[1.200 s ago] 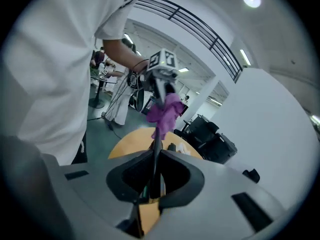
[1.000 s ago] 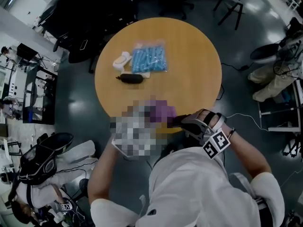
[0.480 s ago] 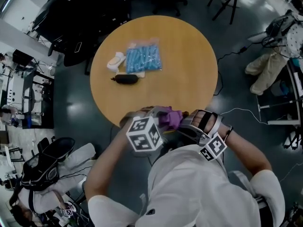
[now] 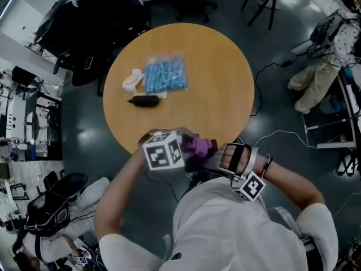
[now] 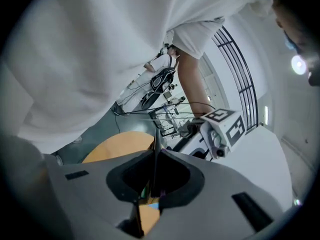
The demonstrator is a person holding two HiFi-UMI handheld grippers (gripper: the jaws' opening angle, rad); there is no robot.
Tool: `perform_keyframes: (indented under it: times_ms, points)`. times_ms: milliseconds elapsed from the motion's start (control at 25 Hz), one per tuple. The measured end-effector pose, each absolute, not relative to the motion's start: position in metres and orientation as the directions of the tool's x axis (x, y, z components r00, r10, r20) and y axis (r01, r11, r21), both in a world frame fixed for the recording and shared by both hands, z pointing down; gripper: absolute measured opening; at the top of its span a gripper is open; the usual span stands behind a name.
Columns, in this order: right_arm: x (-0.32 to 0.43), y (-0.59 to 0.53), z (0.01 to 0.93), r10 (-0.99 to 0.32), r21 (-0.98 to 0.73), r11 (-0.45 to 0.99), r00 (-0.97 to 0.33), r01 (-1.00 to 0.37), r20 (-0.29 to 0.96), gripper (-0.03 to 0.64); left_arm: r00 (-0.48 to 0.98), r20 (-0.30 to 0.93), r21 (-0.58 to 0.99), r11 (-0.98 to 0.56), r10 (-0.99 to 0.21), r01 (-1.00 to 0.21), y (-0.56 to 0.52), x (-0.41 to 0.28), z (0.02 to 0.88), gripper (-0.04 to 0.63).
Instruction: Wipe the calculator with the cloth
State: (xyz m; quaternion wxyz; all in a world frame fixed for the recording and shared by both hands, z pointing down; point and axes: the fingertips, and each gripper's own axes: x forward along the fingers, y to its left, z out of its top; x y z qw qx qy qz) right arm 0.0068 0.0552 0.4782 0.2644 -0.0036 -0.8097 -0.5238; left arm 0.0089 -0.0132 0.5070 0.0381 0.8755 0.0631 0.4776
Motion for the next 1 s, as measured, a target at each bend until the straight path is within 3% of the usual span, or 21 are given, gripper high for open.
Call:
perform_keyframes:
  times_ms: [480, 1000]
  points:
    - [0.006, 0.068, 0.462, -0.266, 0.927, 0.189, -0.891, 0.325, 0.367, 0.052, 0.492, 0.821, 0.236, -0.957, 0.290, 0.170, -0.014, 0.001, 0.518, 0.112]
    - [0.019, 0.076, 0.438, -0.236, 0.934, 0.193, -0.910, 0.299, 0.340, 0.054, 0.505, 0.810, 0.253, -0.955, 0.297, 0.154, -0.031, 0.014, 0.540, 0.112]
